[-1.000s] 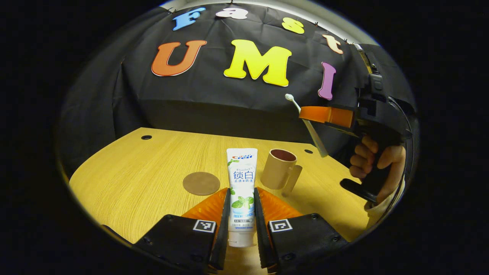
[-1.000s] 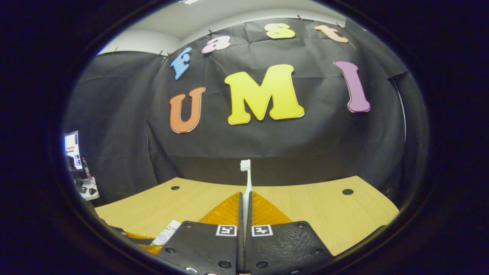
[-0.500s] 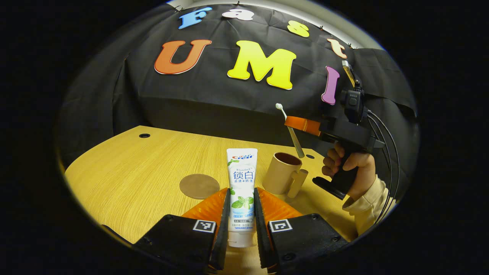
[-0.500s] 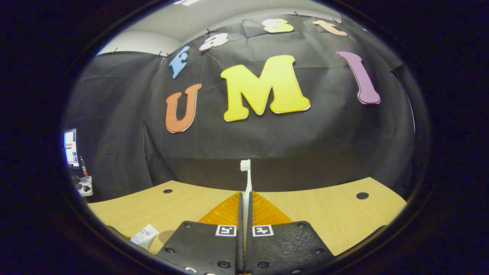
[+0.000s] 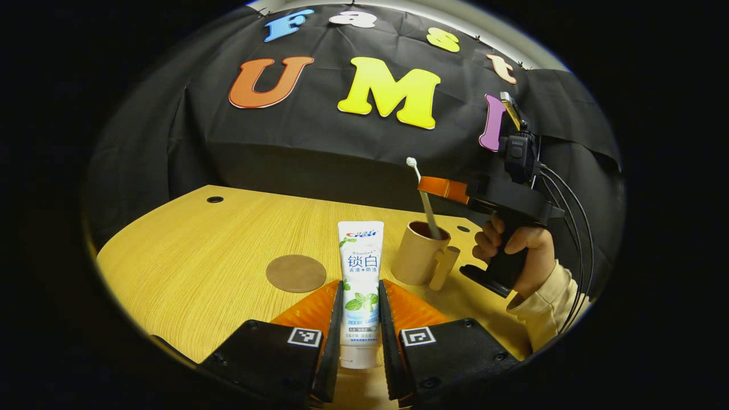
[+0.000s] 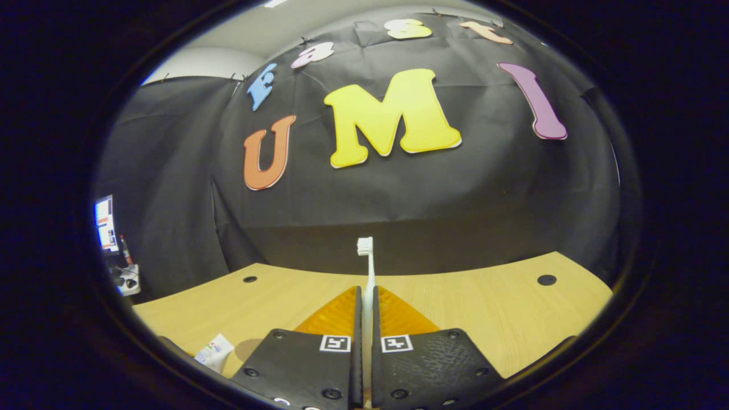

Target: Put the toothbrush and toothpaste on the desktop into the cup, then pick up the cup and place it on the coaster on the desktop.

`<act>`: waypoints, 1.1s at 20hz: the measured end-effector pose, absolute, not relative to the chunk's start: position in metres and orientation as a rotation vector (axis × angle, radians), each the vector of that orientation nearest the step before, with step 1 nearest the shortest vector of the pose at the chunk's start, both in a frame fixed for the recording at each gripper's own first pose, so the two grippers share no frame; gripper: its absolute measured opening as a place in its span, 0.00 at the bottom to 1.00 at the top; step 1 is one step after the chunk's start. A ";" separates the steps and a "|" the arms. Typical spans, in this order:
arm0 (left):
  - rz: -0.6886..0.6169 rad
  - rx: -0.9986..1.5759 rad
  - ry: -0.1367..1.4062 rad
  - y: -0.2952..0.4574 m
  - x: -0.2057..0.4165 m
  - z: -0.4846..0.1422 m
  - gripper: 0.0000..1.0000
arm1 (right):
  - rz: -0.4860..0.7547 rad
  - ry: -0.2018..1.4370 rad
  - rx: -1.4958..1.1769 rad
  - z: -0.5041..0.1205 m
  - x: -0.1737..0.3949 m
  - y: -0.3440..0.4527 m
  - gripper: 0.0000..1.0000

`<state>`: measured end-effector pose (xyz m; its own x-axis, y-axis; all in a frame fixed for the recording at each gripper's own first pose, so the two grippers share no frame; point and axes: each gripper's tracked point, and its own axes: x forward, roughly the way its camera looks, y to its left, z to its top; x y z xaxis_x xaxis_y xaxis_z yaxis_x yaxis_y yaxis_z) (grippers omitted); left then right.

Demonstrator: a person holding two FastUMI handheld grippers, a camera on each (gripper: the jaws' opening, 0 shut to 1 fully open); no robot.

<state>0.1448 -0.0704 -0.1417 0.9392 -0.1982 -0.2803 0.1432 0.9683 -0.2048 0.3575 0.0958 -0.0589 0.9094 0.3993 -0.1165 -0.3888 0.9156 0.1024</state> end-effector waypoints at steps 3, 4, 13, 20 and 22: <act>-0.165 -0.175 0.295 -0.070 0.143 -0.140 0.36 | 0.424 0.153 0.075 -0.060 0.349 0.096 0.08; -0.162 -0.171 0.293 -0.069 0.144 -0.138 0.37 | 0.437 0.151 0.082 -0.058 0.344 0.098 0.17; -0.139 -0.165 0.234 -0.082 0.158 -0.112 0.36 | 0.400 0.011 0.022 -0.014 0.283 0.052 0.97; -0.159 -0.155 0.076 -0.109 0.201 -0.046 0.36 | 0.292 -0.074 -0.118 -0.037 0.200 -0.018 0.97; -0.179 -0.146 0.044 -0.125 0.215 -0.034 0.36 | 0.305 -0.027 -0.107 -0.061 0.183 -0.026 0.97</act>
